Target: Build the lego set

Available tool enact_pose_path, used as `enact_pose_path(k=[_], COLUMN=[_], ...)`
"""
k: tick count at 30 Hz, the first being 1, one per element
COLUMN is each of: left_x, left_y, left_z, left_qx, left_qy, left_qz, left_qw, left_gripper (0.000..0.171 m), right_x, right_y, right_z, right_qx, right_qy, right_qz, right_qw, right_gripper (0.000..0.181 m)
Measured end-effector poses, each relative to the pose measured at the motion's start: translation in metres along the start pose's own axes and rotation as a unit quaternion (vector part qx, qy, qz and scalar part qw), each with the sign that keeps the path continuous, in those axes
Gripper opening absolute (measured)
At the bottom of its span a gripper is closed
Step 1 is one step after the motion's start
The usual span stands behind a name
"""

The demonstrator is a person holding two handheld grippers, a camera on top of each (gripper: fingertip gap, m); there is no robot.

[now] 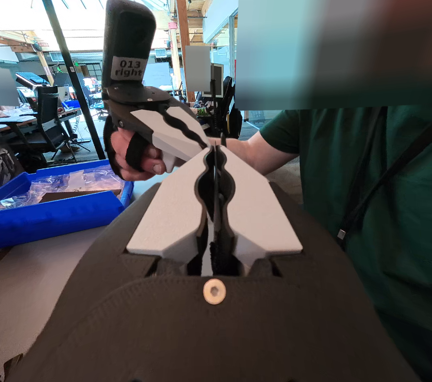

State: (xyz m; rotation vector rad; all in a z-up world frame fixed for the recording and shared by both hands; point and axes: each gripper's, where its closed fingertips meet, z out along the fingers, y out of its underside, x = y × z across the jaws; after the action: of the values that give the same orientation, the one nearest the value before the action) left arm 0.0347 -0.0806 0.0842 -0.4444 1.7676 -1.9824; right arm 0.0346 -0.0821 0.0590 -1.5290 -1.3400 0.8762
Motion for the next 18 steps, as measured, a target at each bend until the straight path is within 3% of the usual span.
enact_pose_path(k=[10,14,18], left_x=[-0.002,-0.007,-0.009], left_y=[-0.011,-0.010,-0.007], left_z=[-0.002,-0.004,-0.005], left_qx=[0.049,0.054,0.049], left_qy=[0.006,-0.005,-0.008], left_qz=[-0.006,-0.014,-0.017], left_qw=[0.999,0.998,0.999], left_gripper=[0.000,0.000,0.000], right_x=[0.004,0.005,0.001], right_y=[-0.002,-0.004,-0.009], right_z=[-0.010,-0.009,0.000], right_qx=[0.145,0.149,0.103], right_qy=[-0.026,-0.024,-0.034], right_qz=[0.030,0.026,0.007], right_qw=[0.989,0.988,0.994], right_gripper=[0.000,0.000,0.000])
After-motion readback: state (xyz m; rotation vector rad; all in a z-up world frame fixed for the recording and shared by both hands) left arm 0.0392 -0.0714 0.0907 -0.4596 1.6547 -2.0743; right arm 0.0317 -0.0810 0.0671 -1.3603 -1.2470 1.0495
